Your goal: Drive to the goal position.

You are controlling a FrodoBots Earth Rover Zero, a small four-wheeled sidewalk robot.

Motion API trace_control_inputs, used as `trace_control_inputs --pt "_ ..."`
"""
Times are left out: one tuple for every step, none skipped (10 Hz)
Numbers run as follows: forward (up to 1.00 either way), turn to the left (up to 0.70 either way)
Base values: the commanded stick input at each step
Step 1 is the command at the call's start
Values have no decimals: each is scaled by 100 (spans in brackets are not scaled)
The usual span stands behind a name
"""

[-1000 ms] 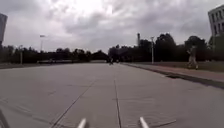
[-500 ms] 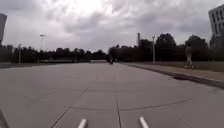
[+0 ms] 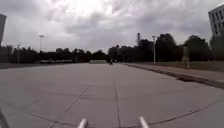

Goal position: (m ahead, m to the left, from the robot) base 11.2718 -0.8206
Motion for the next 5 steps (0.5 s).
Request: trace_control_inputs --pt "70 0" --pt "70 0" --pt "70 0" --pt "70 0" --pt "70 0"
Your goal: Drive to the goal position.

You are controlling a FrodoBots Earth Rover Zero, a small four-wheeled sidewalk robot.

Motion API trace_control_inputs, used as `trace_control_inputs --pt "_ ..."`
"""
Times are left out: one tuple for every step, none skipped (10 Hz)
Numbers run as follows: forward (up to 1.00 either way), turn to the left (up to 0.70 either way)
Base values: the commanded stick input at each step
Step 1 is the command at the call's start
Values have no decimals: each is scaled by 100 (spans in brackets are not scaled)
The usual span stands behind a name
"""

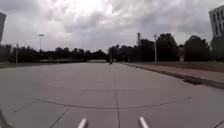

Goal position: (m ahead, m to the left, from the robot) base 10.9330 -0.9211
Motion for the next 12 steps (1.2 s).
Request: trace_control_inputs --pt "70 0" --pt "70 0" --pt "70 0" --pt "70 0" --pt "70 0" --pt "70 0" --pt "70 0" --pt "70 0" --pt "70 0" --pt "70 0" --pt "70 0" --pt "70 0"
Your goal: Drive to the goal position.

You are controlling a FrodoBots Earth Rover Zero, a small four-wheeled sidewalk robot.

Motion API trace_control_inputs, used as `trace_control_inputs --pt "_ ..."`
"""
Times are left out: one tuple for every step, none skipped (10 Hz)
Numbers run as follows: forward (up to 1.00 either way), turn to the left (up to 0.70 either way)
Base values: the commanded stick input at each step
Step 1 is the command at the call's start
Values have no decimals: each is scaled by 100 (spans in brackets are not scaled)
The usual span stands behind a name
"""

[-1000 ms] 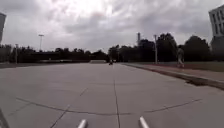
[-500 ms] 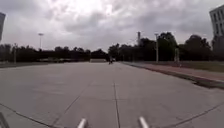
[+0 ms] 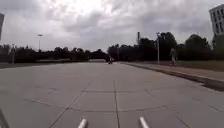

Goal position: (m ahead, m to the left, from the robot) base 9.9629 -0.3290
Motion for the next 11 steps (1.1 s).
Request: trace_control_inputs --pt "70 0" --pt "70 0" --pt "70 0" --pt "70 0" --pt "70 0" --pt "70 0" --pt "70 0" --pt "70 0" --pt "70 0" --pt "70 0" --pt "70 0"
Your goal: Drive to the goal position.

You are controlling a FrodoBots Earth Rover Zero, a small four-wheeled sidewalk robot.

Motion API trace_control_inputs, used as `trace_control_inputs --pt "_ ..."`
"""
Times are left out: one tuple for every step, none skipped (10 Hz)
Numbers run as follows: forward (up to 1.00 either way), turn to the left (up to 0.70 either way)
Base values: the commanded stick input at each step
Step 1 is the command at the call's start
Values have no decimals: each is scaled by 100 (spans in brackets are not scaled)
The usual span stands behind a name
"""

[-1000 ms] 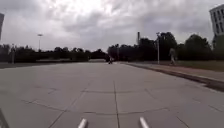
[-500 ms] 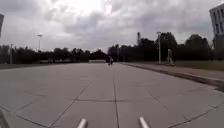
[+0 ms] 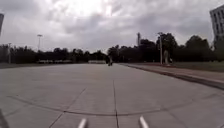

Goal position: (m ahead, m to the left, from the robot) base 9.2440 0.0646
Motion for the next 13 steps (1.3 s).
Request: trace_control_inputs --pt "70 0" --pt "70 0" --pt "70 0" --pt "70 0" --pt "70 0" --pt "70 0" --pt "70 0" --pt "70 0" --pt "70 0" --pt "70 0" --pt "70 0" --pt "70 0" --pt "70 0"
